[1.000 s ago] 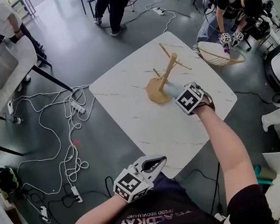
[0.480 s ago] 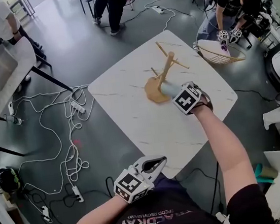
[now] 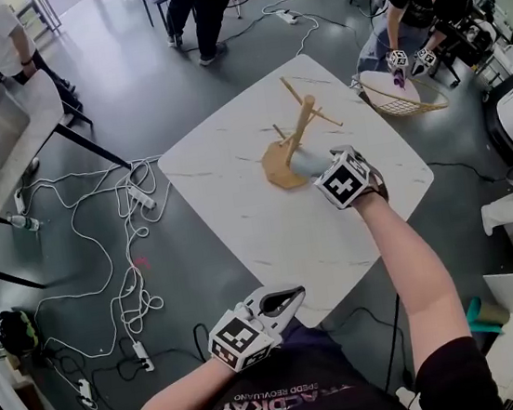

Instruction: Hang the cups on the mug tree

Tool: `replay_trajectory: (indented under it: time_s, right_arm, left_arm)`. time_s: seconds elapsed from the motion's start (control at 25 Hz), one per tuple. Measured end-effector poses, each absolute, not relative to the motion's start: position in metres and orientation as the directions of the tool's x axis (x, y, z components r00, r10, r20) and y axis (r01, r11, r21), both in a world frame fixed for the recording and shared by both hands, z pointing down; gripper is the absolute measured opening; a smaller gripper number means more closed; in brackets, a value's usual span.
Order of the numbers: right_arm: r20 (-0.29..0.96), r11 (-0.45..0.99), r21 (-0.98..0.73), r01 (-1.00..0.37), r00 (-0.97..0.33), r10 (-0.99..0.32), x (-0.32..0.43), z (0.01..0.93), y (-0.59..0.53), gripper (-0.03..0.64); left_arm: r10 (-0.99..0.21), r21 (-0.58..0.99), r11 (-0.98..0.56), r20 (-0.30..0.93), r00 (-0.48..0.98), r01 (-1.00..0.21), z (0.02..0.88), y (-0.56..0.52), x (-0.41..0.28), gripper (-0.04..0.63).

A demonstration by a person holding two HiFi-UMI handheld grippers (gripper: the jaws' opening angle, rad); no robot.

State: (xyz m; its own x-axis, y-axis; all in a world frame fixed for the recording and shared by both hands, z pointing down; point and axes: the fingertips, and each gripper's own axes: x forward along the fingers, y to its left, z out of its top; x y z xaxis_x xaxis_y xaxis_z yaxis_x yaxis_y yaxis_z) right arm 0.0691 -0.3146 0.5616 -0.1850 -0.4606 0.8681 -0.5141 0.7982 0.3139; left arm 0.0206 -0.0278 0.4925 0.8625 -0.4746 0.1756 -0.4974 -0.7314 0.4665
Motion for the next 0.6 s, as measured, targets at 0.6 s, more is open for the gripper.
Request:
replay_trajectory:
  time_s: [0.6]
  right_arm:
    - [0.834,0.790,0.301,-0.534,-0.255,-0.489,0.068,0.538,-0.296,0.298]
  left_arm:
    - [-0.460,0.451,-0.748,0.175,0.871,-0.486,0.488,-0.029,0.017,-0.006]
